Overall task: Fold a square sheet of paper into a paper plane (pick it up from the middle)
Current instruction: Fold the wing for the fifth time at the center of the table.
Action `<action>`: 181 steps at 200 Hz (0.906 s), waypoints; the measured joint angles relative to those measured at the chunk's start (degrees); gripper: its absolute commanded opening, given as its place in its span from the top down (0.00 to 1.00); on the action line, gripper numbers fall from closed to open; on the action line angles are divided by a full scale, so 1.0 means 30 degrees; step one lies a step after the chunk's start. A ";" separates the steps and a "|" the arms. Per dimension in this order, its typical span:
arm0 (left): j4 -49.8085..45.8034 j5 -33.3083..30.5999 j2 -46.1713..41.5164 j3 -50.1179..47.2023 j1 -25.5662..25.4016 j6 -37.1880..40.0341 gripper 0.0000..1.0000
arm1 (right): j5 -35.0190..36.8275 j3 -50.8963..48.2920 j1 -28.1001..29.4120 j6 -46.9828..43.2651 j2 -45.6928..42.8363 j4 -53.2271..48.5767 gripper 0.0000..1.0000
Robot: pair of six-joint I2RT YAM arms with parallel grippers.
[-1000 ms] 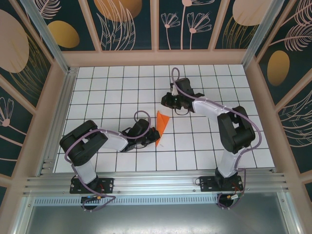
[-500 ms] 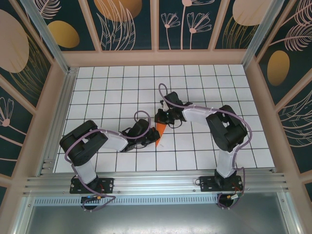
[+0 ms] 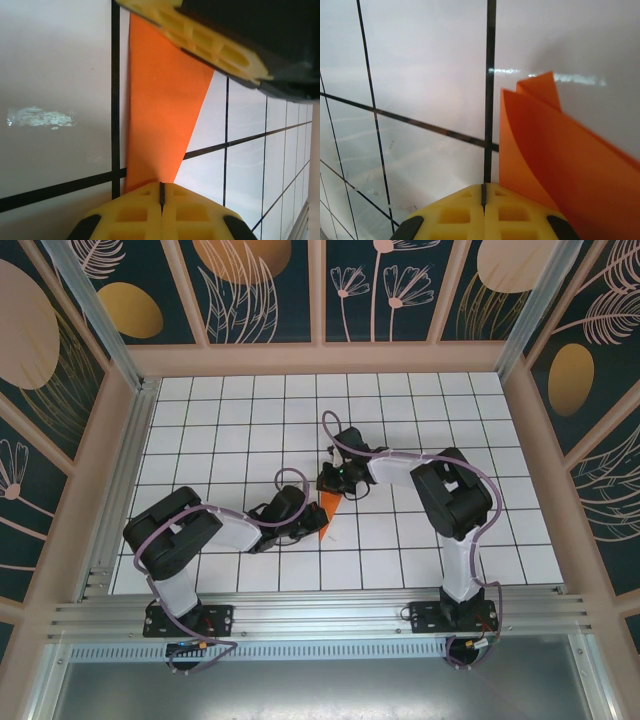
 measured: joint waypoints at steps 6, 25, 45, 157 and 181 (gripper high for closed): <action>0.0153 0.0007 0.0022 -0.0066 0.0000 0.0000 1.00 | -0.0087 0.0087 -0.0087 0.0000 0.0087 0.0007 0.98; 0.0590 0.0007 0.0058 -0.0255 0.0000 0.0000 1.00 | -0.0525 0.0255 -0.0284 -0.0007 0.0270 -0.0073 0.98; 0.0896 0.0015 0.0087 -0.0386 0.0000 0.0000 1.00 | -0.0874 0.0474 -0.0401 0.0000 0.0459 -0.0270 0.98; 0.1275 0.0022 0.0146 -0.0590 0.0000 0.0000 1.00 | -0.3271 0.2812 -0.1661 -0.0590 0.2157 -0.1880 0.97; 0.1275 0.0022 0.0146 -0.0583 0.0000 0.0007 1.00 | -0.2688 0.3439 -0.1916 -0.0729 0.2426 -0.1829 0.96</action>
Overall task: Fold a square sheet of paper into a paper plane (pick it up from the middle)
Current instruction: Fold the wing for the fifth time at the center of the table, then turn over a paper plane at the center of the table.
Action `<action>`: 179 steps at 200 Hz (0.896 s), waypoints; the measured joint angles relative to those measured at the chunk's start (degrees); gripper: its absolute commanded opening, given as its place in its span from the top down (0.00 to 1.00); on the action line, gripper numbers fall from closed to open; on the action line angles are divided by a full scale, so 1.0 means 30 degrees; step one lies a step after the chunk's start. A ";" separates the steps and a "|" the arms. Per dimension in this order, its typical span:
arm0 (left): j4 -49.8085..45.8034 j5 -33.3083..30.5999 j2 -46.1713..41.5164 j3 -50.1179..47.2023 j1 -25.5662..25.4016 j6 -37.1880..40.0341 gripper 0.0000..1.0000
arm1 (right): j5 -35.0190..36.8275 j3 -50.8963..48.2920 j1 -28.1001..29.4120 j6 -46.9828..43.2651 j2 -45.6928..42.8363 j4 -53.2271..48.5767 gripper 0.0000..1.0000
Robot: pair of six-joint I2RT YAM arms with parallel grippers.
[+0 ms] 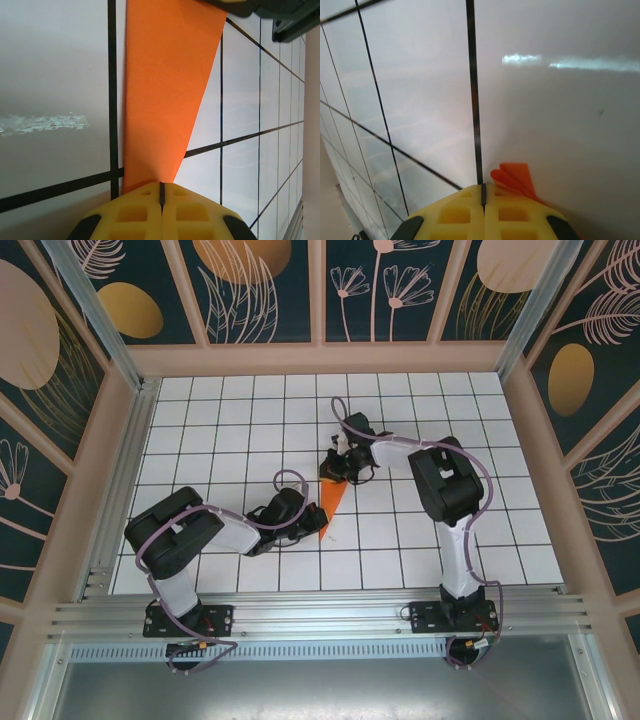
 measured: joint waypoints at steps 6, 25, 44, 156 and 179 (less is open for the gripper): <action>0.0000 0.0000 0.0000 0.0000 0.0000 -0.0007 1.00 | 0.0401 0.0226 -0.0124 -0.0066 0.0051 0.0087 0.97; -0.0007 0.0007 -0.0007 0.0036 0.0000 0.0000 1.00 | 0.1566 0.0889 -0.0743 -0.0248 0.0087 0.0459 0.96; -0.0146 0.0007 -0.0022 0.0138 0.0000 0.0073 1.00 | 0.2142 0.1224 -0.1304 -0.0423 0.0058 0.0874 0.93; -0.9872 -0.1523 -0.3898 0.3774 -0.0539 0.3293 0.46 | 0.5158 -0.8612 -0.1158 0.0306 -1.2692 0.1719 0.27; -1.2072 -0.3045 -0.4641 0.4896 -0.0561 0.4299 0.35 | 0.6207 -1.0331 -0.1282 0.0605 -1.4520 0.1698 0.07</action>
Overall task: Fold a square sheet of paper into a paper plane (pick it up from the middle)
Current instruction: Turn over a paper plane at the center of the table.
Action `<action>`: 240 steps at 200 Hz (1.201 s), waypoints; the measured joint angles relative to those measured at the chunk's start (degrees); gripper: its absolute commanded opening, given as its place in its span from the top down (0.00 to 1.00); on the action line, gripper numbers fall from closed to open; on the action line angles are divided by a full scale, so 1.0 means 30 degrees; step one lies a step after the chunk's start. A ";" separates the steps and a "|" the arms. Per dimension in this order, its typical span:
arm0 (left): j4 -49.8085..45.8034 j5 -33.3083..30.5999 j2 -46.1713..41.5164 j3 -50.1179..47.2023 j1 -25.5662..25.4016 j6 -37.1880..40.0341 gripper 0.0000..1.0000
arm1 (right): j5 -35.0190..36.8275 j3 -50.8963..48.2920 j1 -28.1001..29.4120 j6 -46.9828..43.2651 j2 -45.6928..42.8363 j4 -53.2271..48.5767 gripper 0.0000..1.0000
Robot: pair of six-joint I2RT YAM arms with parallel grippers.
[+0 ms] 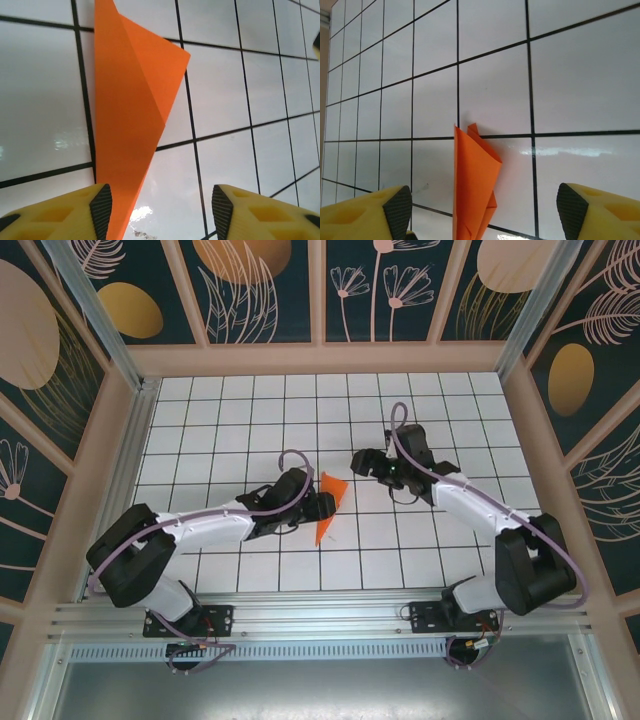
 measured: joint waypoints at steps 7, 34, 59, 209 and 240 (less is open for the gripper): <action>-0.0656 -0.0503 -0.0058 0.0313 -0.0036 0.0299 0.31 | 0.0291 -0.0393 -0.0044 0.0124 -0.0481 -0.0007 0.02; -0.3854 -0.2710 0.0262 0.2135 -0.0627 0.1180 0.22 | 0.0882 -0.1661 -0.0401 0.0699 -0.2069 0.0087 0.01; -0.6360 -0.4648 0.1945 0.5107 -0.1719 0.1756 0.19 | 0.1260 -0.2900 -0.1144 0.1537 -0.2951 0.0255 0.01; -1.0440 -0.6557 0.7446 0.9194 -0.2346 0.1326 0.82 | 0.1282 -0.4619 -0.2324 0.3140 -0.3315 0.0743 0.01; -0.9158 -0.5829 0.6951 0.7898 -0.1632 0.0933 0.94 | 0.0991 -0.4619 -0.2324 0.3140 -0.3315 0.0758 0.02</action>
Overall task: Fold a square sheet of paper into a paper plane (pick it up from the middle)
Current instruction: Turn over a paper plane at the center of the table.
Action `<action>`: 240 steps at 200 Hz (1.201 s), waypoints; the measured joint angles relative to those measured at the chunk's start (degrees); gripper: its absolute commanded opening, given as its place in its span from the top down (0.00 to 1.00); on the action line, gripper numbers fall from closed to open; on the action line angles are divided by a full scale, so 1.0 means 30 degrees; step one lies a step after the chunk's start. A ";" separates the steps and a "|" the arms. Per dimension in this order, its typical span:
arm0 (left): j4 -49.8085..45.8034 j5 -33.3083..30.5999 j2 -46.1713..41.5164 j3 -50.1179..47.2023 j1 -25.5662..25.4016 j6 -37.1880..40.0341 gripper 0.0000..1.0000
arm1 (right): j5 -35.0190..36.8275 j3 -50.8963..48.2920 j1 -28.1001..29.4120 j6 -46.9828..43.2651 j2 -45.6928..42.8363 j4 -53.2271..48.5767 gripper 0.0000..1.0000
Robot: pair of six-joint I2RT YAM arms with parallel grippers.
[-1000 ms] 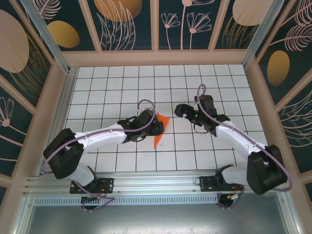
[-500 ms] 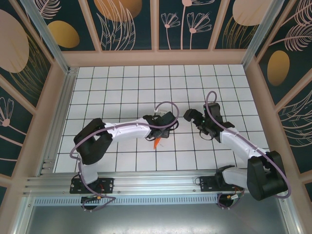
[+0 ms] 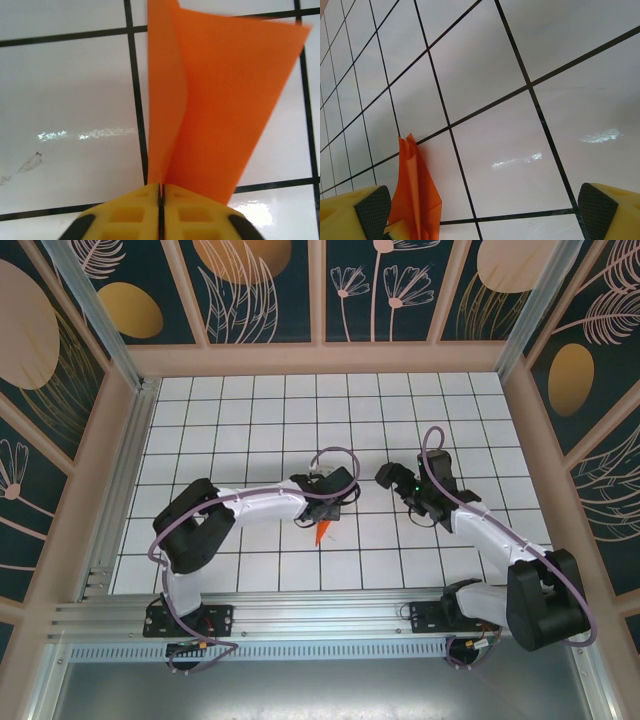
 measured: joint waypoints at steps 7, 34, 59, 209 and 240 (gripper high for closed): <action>0.0474 0.0255 -0.0313 -0.0546 0.0226 -0.0109 0.95 | -0.0080 0.0000 0.0000 -0.0007 0.0007 0.0000 0.02; 0.2535 0.1778 -0.1974 -0.2820 0.1377 -0.0517 0.96 | -0.0430 0.0000 0.0044 -0.0015 0.0015 -0.0007 0.04; 0.4925 0.3271 -0.3395 -0.4881 0.2375 -0.1137 1.00 | -0.0444 0.0051 0.0612 -0.0036 0.0321 -0.0022 0.12; 1.4535 0.7927 -0.5311 -1.1628 0.4597 -0.5850 1.00 | 0.1770 0.6317 0.9428 0.0896 0.7140 -0.1843 0.54; 1.5446 0.8007 -0.5632 -1.1956 0.4597 -0.6207 1.00 | 0.2353 0.6776 0.9981 0.0918 0.7257 -0.2331 0.54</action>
